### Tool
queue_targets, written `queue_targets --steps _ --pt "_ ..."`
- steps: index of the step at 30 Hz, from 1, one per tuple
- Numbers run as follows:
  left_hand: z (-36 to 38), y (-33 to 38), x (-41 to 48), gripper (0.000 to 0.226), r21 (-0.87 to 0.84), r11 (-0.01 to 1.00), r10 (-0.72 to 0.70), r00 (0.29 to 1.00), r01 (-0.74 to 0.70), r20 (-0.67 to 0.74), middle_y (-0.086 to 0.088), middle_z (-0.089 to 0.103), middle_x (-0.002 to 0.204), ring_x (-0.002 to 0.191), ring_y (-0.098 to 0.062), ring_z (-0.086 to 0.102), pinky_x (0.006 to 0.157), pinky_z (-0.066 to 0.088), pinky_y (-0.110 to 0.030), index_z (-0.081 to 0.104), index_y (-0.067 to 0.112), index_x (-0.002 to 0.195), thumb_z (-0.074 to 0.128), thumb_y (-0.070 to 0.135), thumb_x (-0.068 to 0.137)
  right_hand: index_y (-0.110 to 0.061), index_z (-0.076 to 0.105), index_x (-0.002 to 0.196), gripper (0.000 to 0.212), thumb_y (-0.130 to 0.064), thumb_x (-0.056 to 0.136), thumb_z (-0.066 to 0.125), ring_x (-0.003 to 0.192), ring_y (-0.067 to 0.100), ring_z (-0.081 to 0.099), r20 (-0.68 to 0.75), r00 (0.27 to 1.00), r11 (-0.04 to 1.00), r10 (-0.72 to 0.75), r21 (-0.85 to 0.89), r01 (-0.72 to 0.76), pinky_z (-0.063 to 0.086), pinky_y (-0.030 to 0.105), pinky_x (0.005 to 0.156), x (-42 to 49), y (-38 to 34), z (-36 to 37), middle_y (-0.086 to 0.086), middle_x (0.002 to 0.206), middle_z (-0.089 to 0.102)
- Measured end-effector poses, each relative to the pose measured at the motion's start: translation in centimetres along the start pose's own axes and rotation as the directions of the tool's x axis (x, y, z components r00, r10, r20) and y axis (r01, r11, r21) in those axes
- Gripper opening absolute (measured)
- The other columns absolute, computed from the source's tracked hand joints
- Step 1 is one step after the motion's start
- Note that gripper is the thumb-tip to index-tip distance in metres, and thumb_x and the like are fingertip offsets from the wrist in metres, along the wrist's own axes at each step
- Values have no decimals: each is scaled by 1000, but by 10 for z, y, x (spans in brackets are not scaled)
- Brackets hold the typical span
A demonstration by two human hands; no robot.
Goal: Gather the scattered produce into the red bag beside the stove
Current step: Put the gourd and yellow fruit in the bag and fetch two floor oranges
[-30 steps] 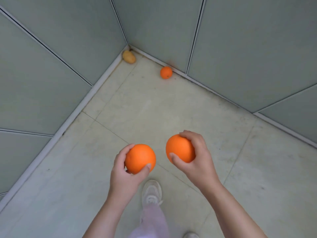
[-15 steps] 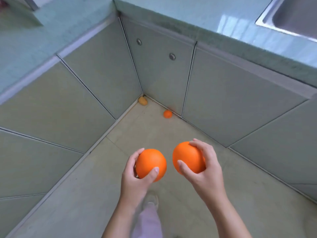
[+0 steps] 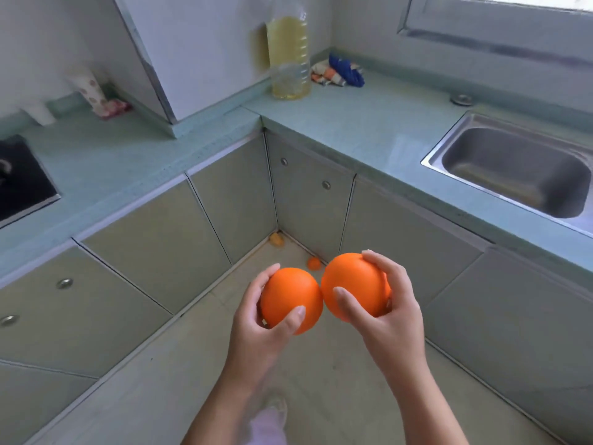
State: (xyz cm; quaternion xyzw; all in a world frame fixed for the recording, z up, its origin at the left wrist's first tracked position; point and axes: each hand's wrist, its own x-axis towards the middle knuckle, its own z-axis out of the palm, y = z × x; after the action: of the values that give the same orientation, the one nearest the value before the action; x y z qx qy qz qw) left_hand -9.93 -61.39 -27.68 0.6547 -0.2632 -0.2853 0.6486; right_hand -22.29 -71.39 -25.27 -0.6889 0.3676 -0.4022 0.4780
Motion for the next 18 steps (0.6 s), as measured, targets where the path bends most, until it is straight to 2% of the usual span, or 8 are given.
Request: queue_targets --steps 4,7,11,18 --pt "-24 26 -23 63 30 999 44 998 -43 -39 10 55 125 105 -9 59 79 52 -27 54 46 113 73 48 52 -52 51 104 54 -56 53 68 106 3 52 77 995 998 -59 4 59 49 27 80 -12 -43 5 -28 116 51" --pt "-50 34 -40 63 52 996 76 989 -70 -126 14 54 126 109 -7 57 85 51 -31 53 47 112 72 50 52 -56 50 101 53 -56 51 68 104 2 52 163 980 993 -117 3 118 48 27 81 -20 -69 17 -33 114 48" --pt "-96 46 -56 65 40 995 96 960 -89 -264 18 54 123 107 -5 57 83 50 -28 54 41 111 70 51 48 -57 50 101 53 -56 50 67 102 4 53 260 951 985 -168 18 170 50 31 80 -31 -97 47 -33 114 49" --pt "-215 71 -92 64 84 988 156 867 -132 -473 22 52 121 100 4 56 77 48 -18 52 41 111 67 50 50 -55 51 101 54 -57 49 66 95 0 53 460 850 967 -256 123 225 44 8 66 -68 -147 154 -26 109 54"
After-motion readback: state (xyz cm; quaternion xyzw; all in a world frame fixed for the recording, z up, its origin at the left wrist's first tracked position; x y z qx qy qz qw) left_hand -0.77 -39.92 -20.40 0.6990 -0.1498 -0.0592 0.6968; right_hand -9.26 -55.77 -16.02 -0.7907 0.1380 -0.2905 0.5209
